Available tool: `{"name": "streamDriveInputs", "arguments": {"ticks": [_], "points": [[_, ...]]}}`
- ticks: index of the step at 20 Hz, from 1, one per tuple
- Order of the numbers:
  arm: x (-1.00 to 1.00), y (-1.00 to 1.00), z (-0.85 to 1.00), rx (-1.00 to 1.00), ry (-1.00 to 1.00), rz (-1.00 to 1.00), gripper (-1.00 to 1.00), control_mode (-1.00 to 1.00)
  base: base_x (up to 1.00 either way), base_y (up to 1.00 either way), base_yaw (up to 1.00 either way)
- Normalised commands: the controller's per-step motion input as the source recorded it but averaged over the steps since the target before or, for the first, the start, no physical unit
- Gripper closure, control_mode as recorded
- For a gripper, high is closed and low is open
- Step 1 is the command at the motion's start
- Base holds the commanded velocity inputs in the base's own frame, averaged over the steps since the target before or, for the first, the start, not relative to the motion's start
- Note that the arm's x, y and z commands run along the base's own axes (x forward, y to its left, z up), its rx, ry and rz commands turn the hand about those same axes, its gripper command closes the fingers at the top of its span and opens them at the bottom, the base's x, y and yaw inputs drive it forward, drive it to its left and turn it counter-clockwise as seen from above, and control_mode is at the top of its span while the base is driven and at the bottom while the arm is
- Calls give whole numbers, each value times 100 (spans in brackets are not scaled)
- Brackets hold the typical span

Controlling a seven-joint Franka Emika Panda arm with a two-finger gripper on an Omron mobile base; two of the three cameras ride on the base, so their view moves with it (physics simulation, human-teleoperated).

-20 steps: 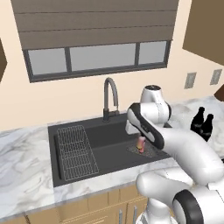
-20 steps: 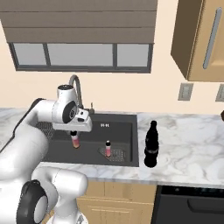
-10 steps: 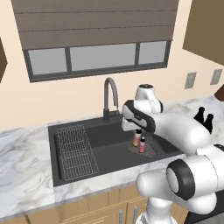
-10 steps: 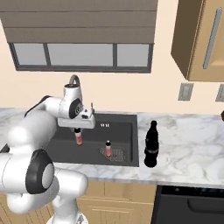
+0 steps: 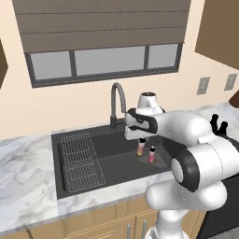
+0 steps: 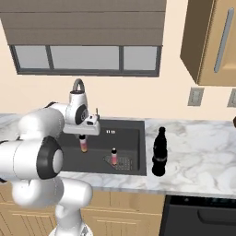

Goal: Place the large bottle from the dining counter next to the other large bottle outside the sink, and place the small bottle from the dining counter next to the other small bottle inside the sink.

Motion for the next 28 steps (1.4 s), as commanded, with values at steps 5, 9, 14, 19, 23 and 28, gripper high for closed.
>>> {"name": "streamDriveInputs", "arguments": {"ticks": [5, 9, 14, 19, 23, 28], "points": [[38, 18, -30, 0, 0, 0, 100, -100, 0, 0, 0], [11, 1, -38, 0, 0, 0, 100, -100, 0, 0, 0], [0, 0, -24, 0, 0, 0, 100, -100, 0, 0, 0], [0, 0, -25, 0, -2, 0, 100, -100, 0, 0, 0], [10, 0, -35, 0, -1, 0, 100, -100, 0, 0, 0], [30, 0, -27, 0, 0, 0, 100, -100, 0, 0, 0]]}}
